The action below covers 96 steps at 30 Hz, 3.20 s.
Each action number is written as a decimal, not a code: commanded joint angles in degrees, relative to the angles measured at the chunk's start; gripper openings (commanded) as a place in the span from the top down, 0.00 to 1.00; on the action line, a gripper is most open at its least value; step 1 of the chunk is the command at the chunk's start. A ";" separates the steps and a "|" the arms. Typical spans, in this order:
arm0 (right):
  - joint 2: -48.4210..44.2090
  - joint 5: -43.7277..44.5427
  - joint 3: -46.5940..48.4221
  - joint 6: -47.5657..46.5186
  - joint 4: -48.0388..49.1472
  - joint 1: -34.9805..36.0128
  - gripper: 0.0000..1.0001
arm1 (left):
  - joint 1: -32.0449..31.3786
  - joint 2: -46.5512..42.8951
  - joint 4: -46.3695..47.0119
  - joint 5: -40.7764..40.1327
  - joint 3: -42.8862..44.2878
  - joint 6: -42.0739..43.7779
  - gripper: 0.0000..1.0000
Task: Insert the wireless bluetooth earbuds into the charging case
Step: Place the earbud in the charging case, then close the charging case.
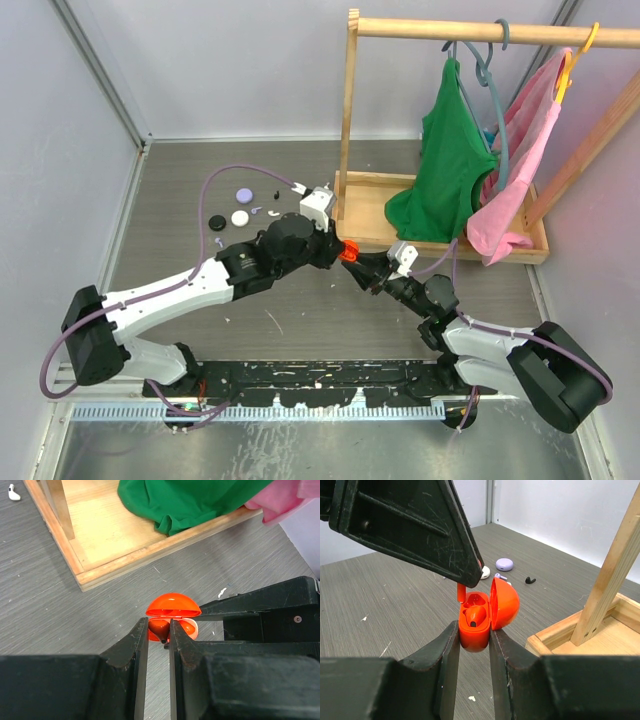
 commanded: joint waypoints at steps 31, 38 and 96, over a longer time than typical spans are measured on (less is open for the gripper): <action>-0.39 0.64 0.95 -0.51 5.36 0.32 0.97 | -2.80 1.47 3.99 -4.03 2.39 3.93 0.93; -0.66 0.71 0.90 -0.47 5.36 0.33 0.97 | -4.07 2.42 2.15 -5.98 3.01 4.88 0.90; 4.88 -19.59 13.49 2.89 -0.66 0.69 0.96 | 23.67 -4.49 8.90 62.19 -3.65 -10.05 0.36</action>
